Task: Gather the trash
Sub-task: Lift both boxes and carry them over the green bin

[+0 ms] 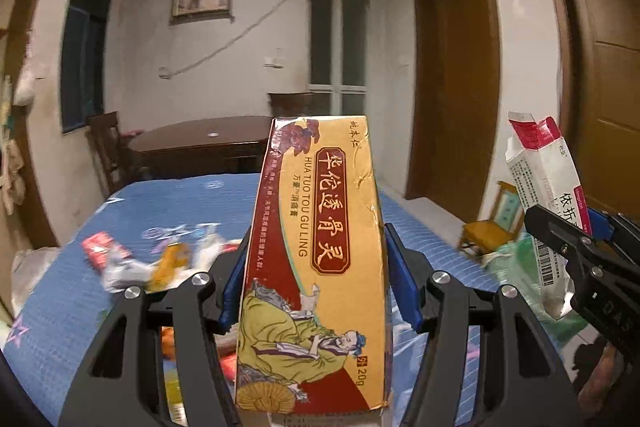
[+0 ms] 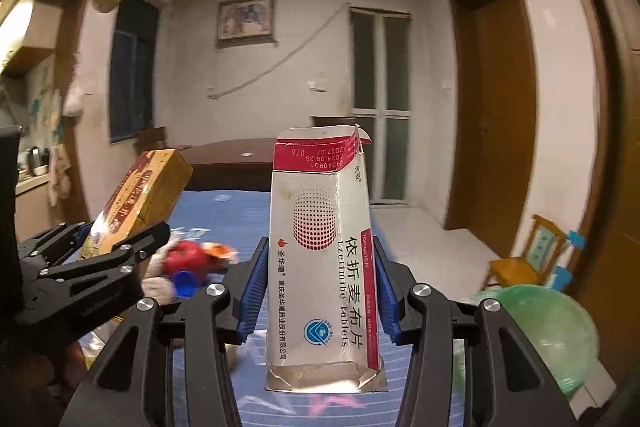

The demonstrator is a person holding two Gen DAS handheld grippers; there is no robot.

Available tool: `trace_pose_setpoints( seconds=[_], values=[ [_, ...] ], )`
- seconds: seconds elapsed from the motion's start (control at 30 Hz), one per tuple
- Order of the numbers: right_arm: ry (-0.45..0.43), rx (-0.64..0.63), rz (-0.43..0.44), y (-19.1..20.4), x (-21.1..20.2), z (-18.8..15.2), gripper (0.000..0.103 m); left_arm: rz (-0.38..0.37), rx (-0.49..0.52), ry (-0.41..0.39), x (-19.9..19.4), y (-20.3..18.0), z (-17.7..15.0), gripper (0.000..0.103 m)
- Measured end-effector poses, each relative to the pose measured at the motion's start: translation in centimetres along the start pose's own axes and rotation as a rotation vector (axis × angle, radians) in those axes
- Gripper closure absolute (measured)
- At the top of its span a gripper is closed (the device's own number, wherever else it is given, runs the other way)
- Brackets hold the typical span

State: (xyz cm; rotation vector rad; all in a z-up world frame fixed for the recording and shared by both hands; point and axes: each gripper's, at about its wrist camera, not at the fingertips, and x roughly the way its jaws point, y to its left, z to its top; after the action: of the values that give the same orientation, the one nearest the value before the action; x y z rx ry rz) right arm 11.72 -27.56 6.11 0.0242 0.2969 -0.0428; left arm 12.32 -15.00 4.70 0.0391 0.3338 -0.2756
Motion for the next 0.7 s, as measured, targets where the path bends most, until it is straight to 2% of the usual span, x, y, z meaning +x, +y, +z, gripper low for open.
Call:
trace_pose_setpoints(
  seconds=[0.2, 0.4, 0.57, 0.7],
  values=[
    [0.033, 0.031, -0.132, -8.5, -0.2, 1.3, 0.055, -0.137, 0.009, 0.039, 3.3, -6.0, 1.7, 0.045],
    [0.095, 0.069, -0.239, -18.1, 0.2, 1.8, 0.055, -0.277, 0.036, 0.117, 7.3, -12.6, 2.4, 0.045],
    [0.193, 0.114, -0.306, -26.0, 1.7, 0.9, 0.055, -0.394, 0.080, 0.222, 11.2, -19.3, 2.4, 0.045],
    [0.284, 0.176, -0.329, -32.2, 3.5, -0.8, 0.055, -0.461, 0.113, 0.320, 14.0, -23.1, 1.9, 0.045]
  ],
)
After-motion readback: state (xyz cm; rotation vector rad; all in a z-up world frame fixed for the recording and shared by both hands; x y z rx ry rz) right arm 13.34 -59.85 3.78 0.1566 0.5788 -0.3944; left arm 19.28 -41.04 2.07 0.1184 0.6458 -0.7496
